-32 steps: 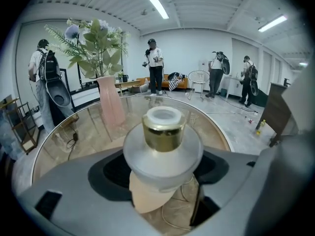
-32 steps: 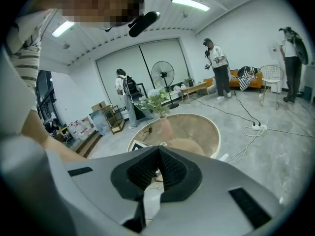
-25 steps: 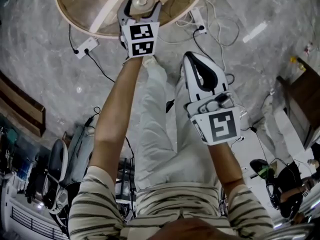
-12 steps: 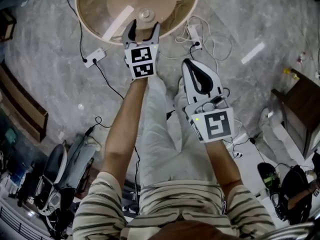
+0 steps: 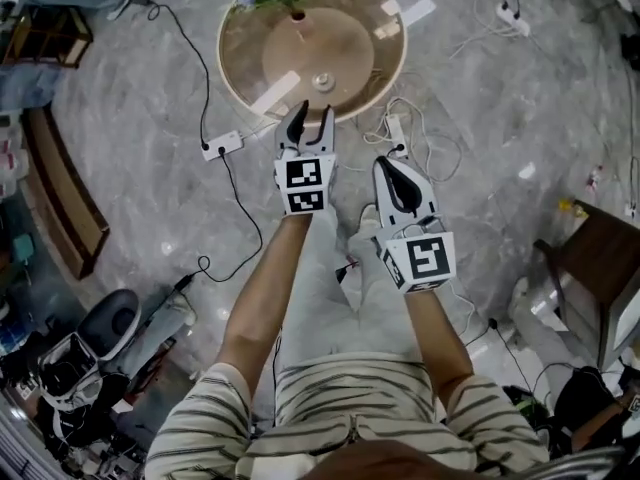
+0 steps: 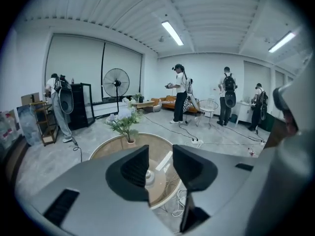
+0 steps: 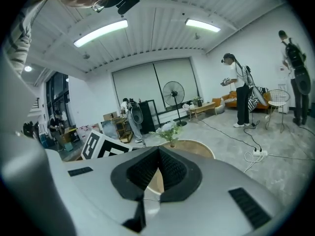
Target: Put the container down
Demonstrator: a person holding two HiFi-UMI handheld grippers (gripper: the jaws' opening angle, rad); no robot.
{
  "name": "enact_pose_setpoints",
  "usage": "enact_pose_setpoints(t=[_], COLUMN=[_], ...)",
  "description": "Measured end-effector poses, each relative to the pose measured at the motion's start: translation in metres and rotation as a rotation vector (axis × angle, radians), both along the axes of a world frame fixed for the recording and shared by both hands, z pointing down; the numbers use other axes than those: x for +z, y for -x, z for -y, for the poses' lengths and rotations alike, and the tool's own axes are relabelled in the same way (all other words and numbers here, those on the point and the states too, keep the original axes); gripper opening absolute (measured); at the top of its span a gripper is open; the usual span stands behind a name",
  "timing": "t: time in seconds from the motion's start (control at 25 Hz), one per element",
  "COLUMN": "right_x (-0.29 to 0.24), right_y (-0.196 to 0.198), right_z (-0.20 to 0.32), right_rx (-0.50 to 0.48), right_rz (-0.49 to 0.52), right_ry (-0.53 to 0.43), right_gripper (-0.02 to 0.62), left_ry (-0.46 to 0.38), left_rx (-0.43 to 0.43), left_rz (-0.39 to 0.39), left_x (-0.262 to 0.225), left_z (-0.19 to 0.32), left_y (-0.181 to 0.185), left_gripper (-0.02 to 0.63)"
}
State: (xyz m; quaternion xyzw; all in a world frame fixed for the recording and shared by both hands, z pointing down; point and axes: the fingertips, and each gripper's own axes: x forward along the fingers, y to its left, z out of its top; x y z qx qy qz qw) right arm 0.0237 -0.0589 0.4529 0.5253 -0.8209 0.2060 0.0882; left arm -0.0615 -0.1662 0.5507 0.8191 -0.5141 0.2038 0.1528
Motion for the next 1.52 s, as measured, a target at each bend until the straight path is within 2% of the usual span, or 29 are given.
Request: enact_pose_setpoints(t=[0.36, 0.64, 0.96, 1.2, 1.52], right_x=[-0.090, -0.151, -0.207, -0.244, -0.271], right_y=[-0.002, 0.002, 0.019, 0.025, 0.029], right_z=[-0.018, -0.037, -0.047, -0.049, -0.054], right_rx=[-0.068, -0.101, -0.097, -0.097, -0.093], right_rz=[0.000, 0.018, 0.030, 0.036, 0.028], right_ry=[-0.089, -0.155, -0.205, -0.256, -0.323], right_gripper=[0.009, 0.009, 0.008, 0.008, 0.008], left_ry=[-0.102, -0.180, -0.195, -0.251, -0.316], left_rx=[-0.055, -0.097, -0.132, -0.066, -0.021], left_rz=[-0.080, -0.112, -0.130, -0.103, -0.163], left_x=[-0.127, -0.206, -0.270, -0.312, -0.351], left_z=[-0.051, -0.086, -0.116, -0.140, -0.153], left_y=[0.000, 0.002, 0.027, 0.028, 0.033], left_gripper=[0.001, -0.002, -0.002, -0.002, -0.002])
